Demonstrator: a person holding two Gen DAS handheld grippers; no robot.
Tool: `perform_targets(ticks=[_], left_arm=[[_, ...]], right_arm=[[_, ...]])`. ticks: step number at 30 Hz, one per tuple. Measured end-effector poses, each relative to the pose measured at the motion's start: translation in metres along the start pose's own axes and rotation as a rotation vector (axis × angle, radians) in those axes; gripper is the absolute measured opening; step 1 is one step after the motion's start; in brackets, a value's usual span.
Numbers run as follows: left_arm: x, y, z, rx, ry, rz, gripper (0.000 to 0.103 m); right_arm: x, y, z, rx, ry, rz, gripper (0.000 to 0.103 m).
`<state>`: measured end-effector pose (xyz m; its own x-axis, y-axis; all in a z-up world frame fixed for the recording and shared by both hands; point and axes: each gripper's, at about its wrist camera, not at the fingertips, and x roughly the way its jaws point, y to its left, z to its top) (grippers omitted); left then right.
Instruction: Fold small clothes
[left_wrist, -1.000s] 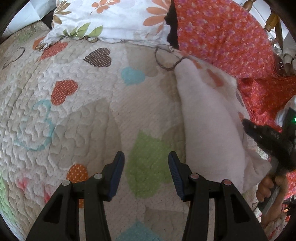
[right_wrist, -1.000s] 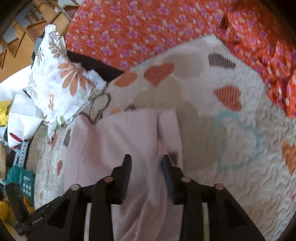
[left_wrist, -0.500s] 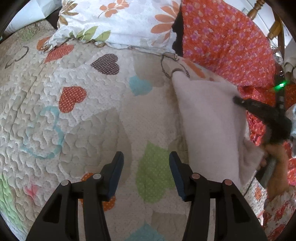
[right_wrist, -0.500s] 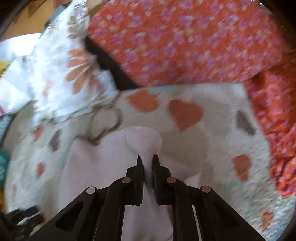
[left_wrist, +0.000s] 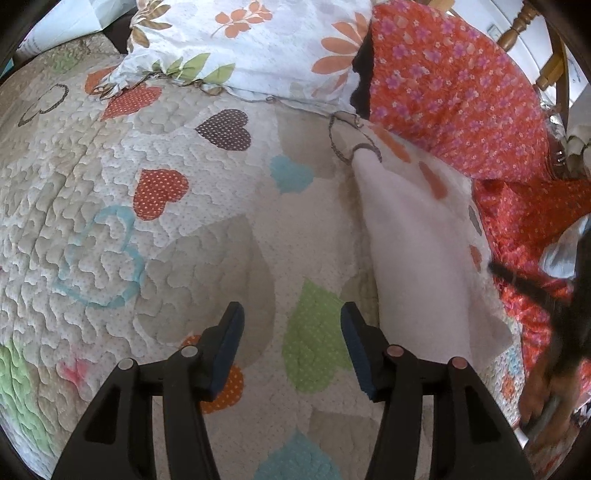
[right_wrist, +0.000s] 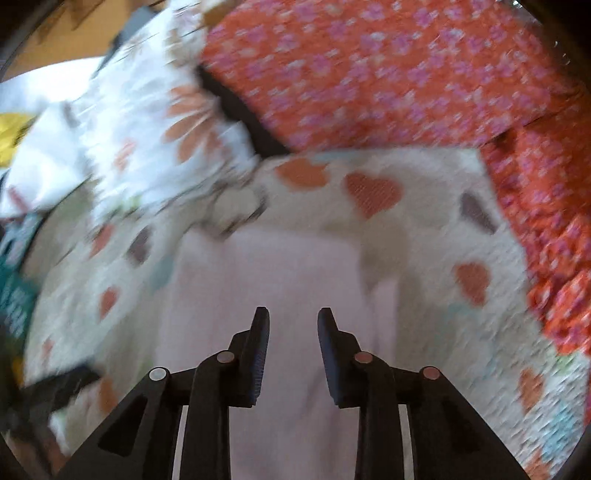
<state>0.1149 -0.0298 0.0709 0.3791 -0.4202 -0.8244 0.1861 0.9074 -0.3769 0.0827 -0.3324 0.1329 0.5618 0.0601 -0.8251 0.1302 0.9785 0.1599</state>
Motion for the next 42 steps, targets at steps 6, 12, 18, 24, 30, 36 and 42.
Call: perform_targets(ticks=[6, 12, 18, 24, 30, 36, 42], left_arm=[[0.010, -0.014, -0.009, 0.044, 0.024, 0.027, 0.054], [0.007, -0.002, -0.005, -0.004, 0.012, 0.045, 0.055], [0.000, 0.015, 0.000, -0.065, -0.001, 0.056, 0.058], [-0.009, 0.022, 0.003, -0.073, -0.006, 0.042, 0.058], [-0.022, 0.029, 0.006, -0.066, -0.025, 0.031, 0.060], [-0.026, 0.038, 0.006, -0.090, -0.019, 0.028, 0.061], [-0.027, 0.030, 0.002, -0.074, -0.025, 0.032, 0.062]], right_arm=[[0.024, -0.029, -0.079, 0.007, 0.198, -0.184, 0.022], [-0.014, -0.008, -0.067, -0.024, 0.050, -0.208, 0.022], [0.012, 0.068, -0.026, -0.104, 0.015, -0.039, 0.022], [0.119, 0.098, 0.004, -0.088, 0.197, -0.049, 0.025], [0.120, 0.106, 0.038, -0.033, 0.160, -0.025, 0.025], [0.102, 0.101, 0.018, 0.006, 0.044, -0.119, 0.025], [0.036, 0.105, -0.075, -0.155, -0.114, -0.203, 0.030]])
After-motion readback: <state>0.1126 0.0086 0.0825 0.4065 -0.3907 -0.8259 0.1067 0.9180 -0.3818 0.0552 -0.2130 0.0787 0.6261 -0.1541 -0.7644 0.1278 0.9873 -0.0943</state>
